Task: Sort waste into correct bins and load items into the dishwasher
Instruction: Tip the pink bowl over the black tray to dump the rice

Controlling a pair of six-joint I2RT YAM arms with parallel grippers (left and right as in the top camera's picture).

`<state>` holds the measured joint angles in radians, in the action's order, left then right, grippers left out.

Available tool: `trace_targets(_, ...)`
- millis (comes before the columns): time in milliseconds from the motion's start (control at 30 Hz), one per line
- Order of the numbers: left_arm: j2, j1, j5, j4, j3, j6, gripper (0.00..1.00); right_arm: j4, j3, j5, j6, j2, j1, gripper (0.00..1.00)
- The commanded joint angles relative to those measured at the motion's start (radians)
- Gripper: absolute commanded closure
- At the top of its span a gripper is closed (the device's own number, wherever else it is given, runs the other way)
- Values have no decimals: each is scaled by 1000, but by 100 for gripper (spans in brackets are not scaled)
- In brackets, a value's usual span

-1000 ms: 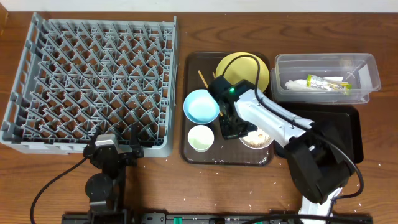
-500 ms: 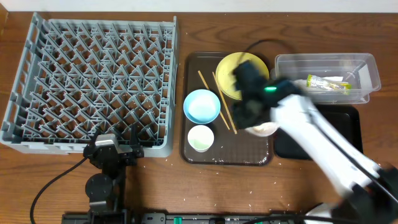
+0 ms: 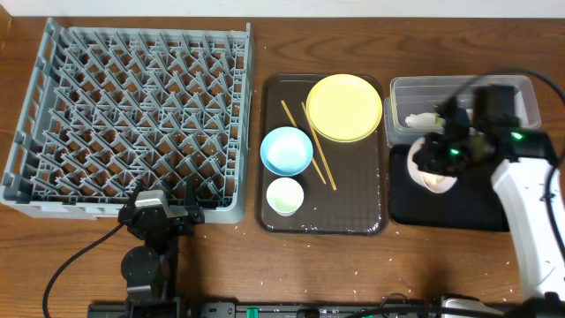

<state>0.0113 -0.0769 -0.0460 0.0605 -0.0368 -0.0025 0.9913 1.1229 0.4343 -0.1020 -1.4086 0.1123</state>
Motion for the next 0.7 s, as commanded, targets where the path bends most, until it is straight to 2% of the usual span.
trace_targets(0,-5,-3,6,13,29,6,5,-29,-78,326,146,15,142,99)
trace_targets(300,-5,-3,6,13,29,6,5,-101,-241,750,278,15,426,99)
trace_targets(533,-5,-3,6,13,29,6,5,-213,-375,1004,283,14,620,98)
trace_targets(667,-5,-3,6,13,29,6,5,-227,-392,1062,283,14,681,98)
